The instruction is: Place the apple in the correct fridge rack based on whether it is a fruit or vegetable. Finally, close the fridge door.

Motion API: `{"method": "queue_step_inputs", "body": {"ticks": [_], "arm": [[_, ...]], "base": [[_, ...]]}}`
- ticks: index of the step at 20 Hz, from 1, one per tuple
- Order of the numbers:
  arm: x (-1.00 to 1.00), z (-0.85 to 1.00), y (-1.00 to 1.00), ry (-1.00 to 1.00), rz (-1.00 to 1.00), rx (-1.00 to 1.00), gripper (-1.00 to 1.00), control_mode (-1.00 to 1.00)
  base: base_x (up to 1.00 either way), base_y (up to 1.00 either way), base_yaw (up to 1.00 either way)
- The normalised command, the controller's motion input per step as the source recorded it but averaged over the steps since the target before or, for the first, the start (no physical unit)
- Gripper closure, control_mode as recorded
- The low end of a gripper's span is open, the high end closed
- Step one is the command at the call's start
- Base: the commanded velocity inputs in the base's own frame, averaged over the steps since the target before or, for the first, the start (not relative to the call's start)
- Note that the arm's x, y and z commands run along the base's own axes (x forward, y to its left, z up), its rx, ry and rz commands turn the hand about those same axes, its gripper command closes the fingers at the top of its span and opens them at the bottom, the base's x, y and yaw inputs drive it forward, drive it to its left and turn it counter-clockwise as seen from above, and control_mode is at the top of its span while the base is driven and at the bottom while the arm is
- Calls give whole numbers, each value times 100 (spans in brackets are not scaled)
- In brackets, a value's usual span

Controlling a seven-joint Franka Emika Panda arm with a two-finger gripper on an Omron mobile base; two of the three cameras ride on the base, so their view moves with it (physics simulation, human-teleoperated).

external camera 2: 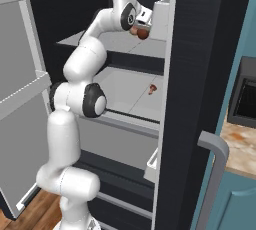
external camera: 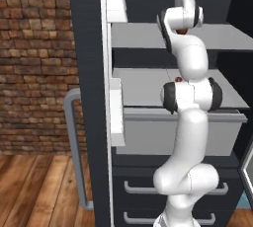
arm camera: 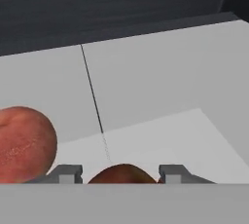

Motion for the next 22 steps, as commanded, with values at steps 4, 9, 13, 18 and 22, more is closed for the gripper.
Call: {"method": "queue_step_inputs", "body": {"ticks": [4,9,13,18,22], "arm": [[-4,-16,-2,-14,0,0,-100,-100],[-50,-5,0,-36,1,0,-100,-100],[-100,-27,1,-34,3,0,-100,-100],[-100,-13,0,-20,0,0,-100,-100],[-100,12,8,-7,2,0,-100,-100]], "base": [[0,0,0],[0,0,0],[0,0,0],[0,0,0],[0,0,0]]}}
